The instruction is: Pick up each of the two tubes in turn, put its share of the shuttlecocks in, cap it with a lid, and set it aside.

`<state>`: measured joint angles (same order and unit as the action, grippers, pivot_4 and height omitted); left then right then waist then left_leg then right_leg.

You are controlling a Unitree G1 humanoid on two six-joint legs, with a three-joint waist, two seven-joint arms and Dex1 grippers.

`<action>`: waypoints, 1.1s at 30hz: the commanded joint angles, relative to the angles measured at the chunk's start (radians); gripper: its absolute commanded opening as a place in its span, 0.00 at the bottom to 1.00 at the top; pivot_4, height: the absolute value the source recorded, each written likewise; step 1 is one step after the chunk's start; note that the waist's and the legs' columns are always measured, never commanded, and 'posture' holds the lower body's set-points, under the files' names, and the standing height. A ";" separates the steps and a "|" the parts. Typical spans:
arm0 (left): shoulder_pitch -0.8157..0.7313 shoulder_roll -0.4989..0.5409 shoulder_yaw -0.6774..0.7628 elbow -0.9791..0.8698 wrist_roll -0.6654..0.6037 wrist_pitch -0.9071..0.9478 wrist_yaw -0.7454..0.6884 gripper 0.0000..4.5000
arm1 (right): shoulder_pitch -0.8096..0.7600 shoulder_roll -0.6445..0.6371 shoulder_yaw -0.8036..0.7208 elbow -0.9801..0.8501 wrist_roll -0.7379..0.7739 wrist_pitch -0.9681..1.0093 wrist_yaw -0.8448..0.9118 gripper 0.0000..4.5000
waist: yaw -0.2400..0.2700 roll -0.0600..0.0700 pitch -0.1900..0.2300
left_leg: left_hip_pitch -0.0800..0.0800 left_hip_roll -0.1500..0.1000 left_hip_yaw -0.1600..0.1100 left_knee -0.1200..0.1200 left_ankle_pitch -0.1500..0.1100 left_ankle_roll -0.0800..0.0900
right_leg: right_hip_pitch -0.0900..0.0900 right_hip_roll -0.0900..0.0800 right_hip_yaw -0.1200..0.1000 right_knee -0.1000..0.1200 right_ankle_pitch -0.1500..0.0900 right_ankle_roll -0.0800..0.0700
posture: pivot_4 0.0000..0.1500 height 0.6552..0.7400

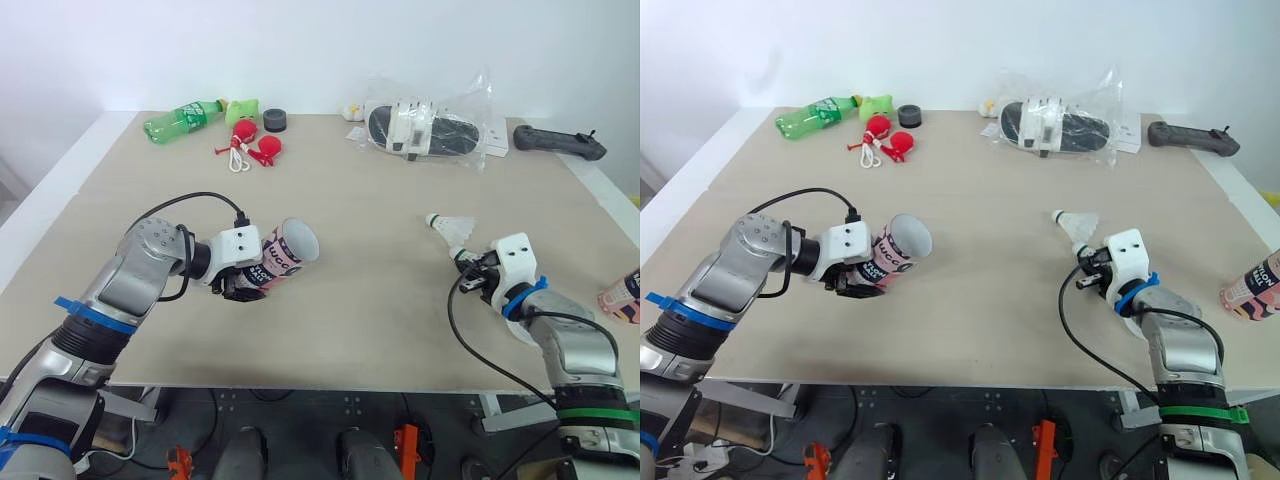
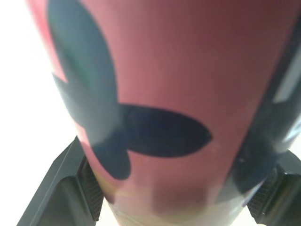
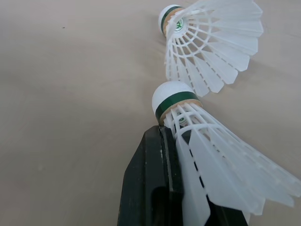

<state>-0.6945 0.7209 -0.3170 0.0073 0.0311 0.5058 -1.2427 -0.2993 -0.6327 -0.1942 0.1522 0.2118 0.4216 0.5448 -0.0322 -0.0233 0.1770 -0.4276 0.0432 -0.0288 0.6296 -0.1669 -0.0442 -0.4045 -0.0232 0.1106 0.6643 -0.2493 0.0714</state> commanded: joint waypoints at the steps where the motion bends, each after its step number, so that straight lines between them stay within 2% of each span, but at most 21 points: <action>1: 0.010 -0.009 -0.035 -0.004 -0.001 -0.001 -0.011 0.72 | 0.048 -0.043 -0.036 -0.094 0.017 0.029 0.024 0.03 | 0.000 0.000 0.000 | 0.000 0.000 0.000 0.000 0.000 0.000 | 0.000 0.000 0.000 0.000 0.000 0.000 | 1.00 1.00; 3: 0.012 -0.009 -0.035 -0.004 -0.001 -0.003 -0.012 0.72 | 0.080 -0.068 -0.057 -0.161 0.040 0.046 0.050 0.03 | 0.001 0.000 0.000 | 0.000 0.000 0.000 -0.001 0.000 0.000 | 0.000 0.000 0.000 0.000 -0.001 0.000 | 1.00 1.00; 7: 0.012 -0.010 -0.039 -0.003 -0.001 -0.005 -0.015 0.72 | 0.121 -0.152 -0.106 -0.404 0.195 0.130 0.195 0.03 | -0.001 0.002 0.000 | -0.001 0.000 0.000 -0.001 0.000 0.000 | -0.001 0.000 0.000 0.000 -0.001 0.000 | 1.00 1.00; 9: 0.010 -0.012 -0.042 -0.001 0.001 -0.007 -0.018 0.72 | 0.050 -0.190 -0.082 -0.531 0.294 0.201 0.249 0.03 | -0.008 0.003 0.000 | 0.000 0.000 0.000 -0.001 0.000 0.000 | -0.001 0.000 0.000 0.000 0.000 0.000 | 1.00 1.00; 11: 0.010 -0.014 -0.043 -0.001 0.003 -0.007 -0.020 0.72 | -0.025 -0.220 -0.037 -0.593 0.329 0.243 0.273 0.03 | -0.012 0.003 0.000 | 0.001 0.000 0.000 -0.001 0.000 0.000 | -0.001 0.000 0.000 0.000 0.001 0.000 | 1.00 1.00; 16: 0.009 -0.020 -0.049 0.002 0.006 -0.010 -0.022 0.72 | -0.261 -0.248 0.210 -0.582 0.202 0.218 0.319 0.03 | -0.010 0.000 0.000 | 0.001 0.000 0.000 0.000 0.000 0.001 | 0.000 -0.001 0.000 -0.001 0.000 -0.001 | 1.00 1.00; 21: 0.009 -0.022 -0.048 -0.001 0.008 -0.006 -0.018 0.72 | -0.465 -0.154 0.468 -0.533 0.063 0.157 0.381 0.03 | -0.006 0.001 0.000 | -0.003 0.000 0.001 -0.001 0.000 0.000 | -0.003 -0.001 0.000 -0.001 -0.001 -0.001 | 1.00 1.00; 26: 0.027 -0.014 -0.038 -0.022 0.007 0.006 -0.012 0.72 | -0.524 -0.076 0.548 -0.471 0.001 0.109 0.412 0.03 | 0.005 0.001 0.000 | -0.005 0.000 -0.002 -0.002 0.000 0.000 | -0.003 -0.001 -0.003 -0.001 -0.003 -0.001 | 1.00 1.00; 32: 0.042 -0.008 -0.029 -0.042 0.002 0.023 -0.001 0.72 | -0.543 -0.026 0.565 -0.455 -0.024 0.093 0.437 0.03 | 0.005 0.001 0.000 | -0.003 0.001 -0.002 -0.003 0.000 0.000 | -0.003 0.001 -0.003 0.000 -0.002 -0.002 | 1.00 1.00; 33: 0.044 -0.009 -0.029 -0.045 0.001 0.025 0.000 0.72 | -0.544 -0.019 0.560 -0.458 -0.020 0.097 0.440 0.09 | 0.005 0.001 0.000 | -0.003 0.002 -0.002 -0.003 0.000 0.000 | -0.003 0.001 -0.004 0.000 -0.003 -0.003 | 1.00 1.00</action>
<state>-0.6768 0.7159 -0.3142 -0.0324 0.0368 0.5150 -1.2355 -0.8199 -0.6584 0.3852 -0.2891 0.1916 0.5260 0.9791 -0.0273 -0.0224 0.1771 -0.4305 0.0448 -0.0308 0.6269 -0.1668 -0.0439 -0.4078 -0.0219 0.1071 0.6648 -0.2520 0.0688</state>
